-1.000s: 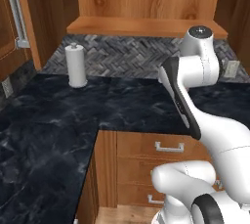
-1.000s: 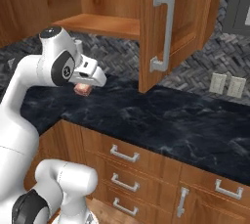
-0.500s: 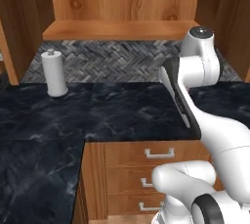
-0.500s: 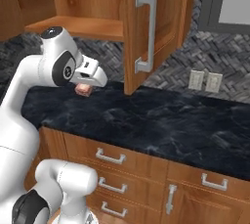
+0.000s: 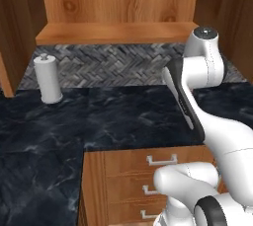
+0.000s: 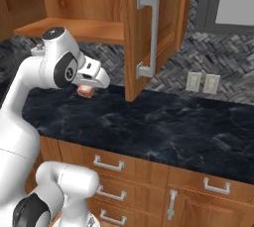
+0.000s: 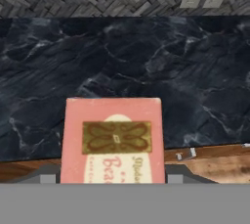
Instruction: Pick up the bar soap and sponge from the sink, and place them back in the cabinet, and close the cabinet doors.
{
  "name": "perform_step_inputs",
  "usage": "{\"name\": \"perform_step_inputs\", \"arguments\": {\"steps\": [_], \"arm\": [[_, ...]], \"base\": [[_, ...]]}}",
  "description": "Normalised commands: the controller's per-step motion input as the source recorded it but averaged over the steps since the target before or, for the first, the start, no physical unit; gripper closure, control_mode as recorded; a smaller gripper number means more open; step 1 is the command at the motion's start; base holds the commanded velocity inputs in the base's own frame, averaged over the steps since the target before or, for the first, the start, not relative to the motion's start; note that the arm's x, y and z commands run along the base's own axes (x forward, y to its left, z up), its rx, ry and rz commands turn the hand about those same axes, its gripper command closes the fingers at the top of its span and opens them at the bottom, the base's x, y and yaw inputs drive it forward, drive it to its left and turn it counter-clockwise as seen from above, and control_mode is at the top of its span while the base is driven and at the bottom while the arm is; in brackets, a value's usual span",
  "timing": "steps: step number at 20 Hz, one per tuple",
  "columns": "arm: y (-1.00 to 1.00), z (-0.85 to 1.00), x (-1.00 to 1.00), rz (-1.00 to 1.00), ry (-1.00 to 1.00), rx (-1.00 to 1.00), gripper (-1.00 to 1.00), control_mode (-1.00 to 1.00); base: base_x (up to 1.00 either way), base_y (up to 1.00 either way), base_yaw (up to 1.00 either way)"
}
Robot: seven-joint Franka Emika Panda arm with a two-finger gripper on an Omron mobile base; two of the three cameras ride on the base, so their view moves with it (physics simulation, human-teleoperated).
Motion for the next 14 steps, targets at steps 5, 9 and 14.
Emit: {"name": "perform_step_inputs", "arguments": {"steps": [5,9,14], "arm": [[0.0,0.0,0.0,0.0,0.0,0.0,1.0,1.0],[0.0,0.0,0.0,0.0,0.0,0.0,1.0,1.0],[0.0,0.0,0.0,0.0,0.0,0.0,1.0,1.0]], "base": [[0.48,0.19,-0.2],[0.44,0.26,-0.2],[0.26,0.35,-0.14]]}}
